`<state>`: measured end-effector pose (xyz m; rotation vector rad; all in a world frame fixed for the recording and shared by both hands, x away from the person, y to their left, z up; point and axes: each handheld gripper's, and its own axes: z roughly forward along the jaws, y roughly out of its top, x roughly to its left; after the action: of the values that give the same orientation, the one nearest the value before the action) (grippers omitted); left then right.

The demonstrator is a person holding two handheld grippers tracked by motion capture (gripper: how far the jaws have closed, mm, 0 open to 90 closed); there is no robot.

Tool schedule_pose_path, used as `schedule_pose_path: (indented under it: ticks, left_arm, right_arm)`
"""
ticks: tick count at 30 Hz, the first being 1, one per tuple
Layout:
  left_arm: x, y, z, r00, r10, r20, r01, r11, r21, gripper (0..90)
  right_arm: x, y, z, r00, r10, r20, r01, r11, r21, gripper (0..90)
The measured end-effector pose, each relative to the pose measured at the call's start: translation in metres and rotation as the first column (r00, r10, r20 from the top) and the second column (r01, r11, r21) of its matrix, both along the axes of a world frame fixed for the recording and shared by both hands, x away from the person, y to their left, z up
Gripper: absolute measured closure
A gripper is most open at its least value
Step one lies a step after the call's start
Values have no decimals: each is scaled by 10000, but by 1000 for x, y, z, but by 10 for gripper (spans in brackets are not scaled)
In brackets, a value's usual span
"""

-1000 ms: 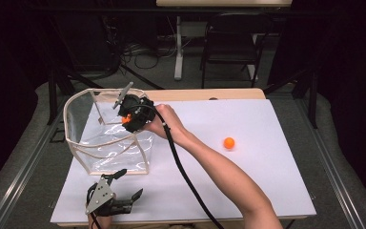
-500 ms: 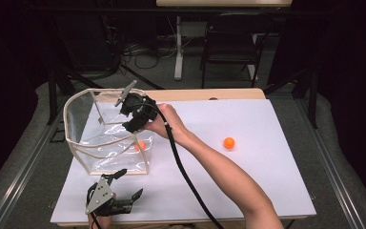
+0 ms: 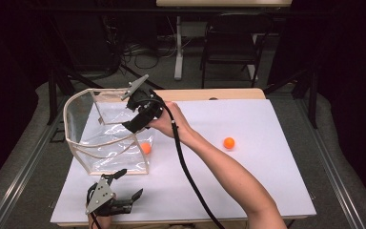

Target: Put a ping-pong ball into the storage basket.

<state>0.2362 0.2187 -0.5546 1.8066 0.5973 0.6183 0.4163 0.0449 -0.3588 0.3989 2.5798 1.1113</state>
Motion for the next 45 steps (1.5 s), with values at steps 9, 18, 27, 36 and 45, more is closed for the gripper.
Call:
schedule_pose_path:
  ticks: [9, 18, 27, 36, 45]
  left_arm:
    - [0, 0, 0, 10000, 20, -6, -20, 10000, -33, 157]
    - [0, 0, 0, 10000, 25, -7, -25, 10000, -54, 157]
    - [0, 0, 0, 10000, 19, -11, -19, 10000, -59, 157]
    - [0, 0, 0, 10000, 14, -25, -15, 10000, -43, 157]
    - [0, 0, 0, 10000, 29, -16, -30, 10000, -78, 157]
  right_arm:
    - [-5, -14, 6, 9999, 106, -23, -105, 9993, 345, 138]
    - [-8, -29, 8, 9998, 181, -49, -178, 9985, 515, 99]
    - [-9, -50, 13, 10000, 41, 2, -41, 9963, 853, 82]
    - [-10, -76, 9, 9996, -279, 20, 276, 9958, 875, 71]
    - [-14, -102, -5, 9985, -544, -84, 549, 9944, 900, 64]
